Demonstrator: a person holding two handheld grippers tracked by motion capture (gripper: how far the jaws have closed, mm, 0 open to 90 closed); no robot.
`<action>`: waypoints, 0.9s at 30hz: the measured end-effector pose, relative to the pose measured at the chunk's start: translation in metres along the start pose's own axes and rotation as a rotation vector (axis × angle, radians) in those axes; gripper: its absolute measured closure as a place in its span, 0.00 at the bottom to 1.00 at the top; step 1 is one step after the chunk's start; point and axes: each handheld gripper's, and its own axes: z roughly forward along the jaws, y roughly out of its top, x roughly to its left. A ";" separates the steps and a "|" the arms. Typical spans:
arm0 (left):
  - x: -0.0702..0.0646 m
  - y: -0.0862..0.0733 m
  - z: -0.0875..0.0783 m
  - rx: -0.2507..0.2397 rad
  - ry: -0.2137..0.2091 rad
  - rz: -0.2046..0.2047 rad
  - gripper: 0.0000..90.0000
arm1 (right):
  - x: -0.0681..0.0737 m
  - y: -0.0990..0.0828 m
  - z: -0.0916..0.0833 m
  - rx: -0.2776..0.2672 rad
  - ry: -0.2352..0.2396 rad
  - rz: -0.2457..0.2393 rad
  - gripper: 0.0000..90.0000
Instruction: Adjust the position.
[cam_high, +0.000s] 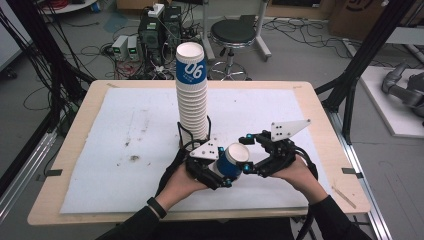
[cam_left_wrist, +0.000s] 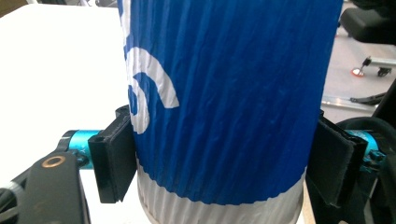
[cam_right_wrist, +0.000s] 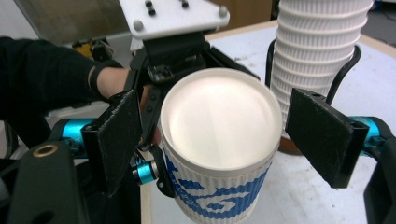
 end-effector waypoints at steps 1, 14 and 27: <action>0.000 0.001 0.000 0.010 -0.001 0.007 0.24 | 0.000 -0.001 0.002 0.021 -0.004 0.010 0.21; -0.004 -0.001 -0.007 -0.152 0.035 0.005 0.07 | -0.005 -0.003 -0.001 -0.042 0.029 0.033 0.33; 0.005 -0.006 -0.018 -0.287 -0.045 -0.087 0.19 | -0.008 -0.007 -0.006 -0.185 0.076 0.091 0.33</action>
